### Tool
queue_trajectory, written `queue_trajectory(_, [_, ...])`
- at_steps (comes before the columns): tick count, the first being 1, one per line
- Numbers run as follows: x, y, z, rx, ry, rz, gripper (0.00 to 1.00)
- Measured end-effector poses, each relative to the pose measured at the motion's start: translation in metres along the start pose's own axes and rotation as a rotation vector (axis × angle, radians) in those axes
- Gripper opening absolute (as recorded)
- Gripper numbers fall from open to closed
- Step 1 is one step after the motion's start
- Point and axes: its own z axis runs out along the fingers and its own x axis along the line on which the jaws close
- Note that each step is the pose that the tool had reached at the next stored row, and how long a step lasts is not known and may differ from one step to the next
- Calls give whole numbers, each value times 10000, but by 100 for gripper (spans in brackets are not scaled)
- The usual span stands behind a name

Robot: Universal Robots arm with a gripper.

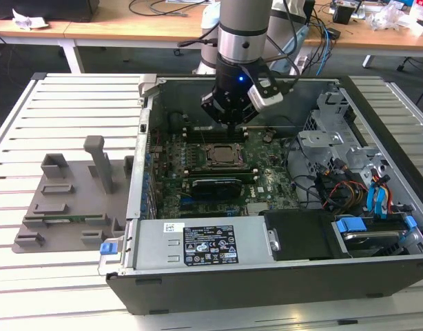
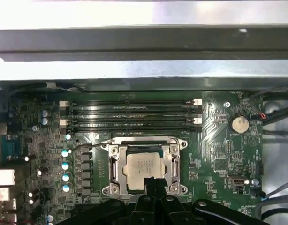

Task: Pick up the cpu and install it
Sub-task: 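Install the first cpu locking lever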

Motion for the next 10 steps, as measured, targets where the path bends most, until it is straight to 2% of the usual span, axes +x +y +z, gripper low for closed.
queue_trajectory(2, [0, 0, 0, -3, -9, -355, 11])
queue_trajectory(5, [15, 0, -1, -3, -12, -460, 11])
queue_trajectory(7, [128, 0, -2, -3, -28, -461, 11])
queue_trajectory(10, [227, 0, -2, -4, -38, -460, 11])
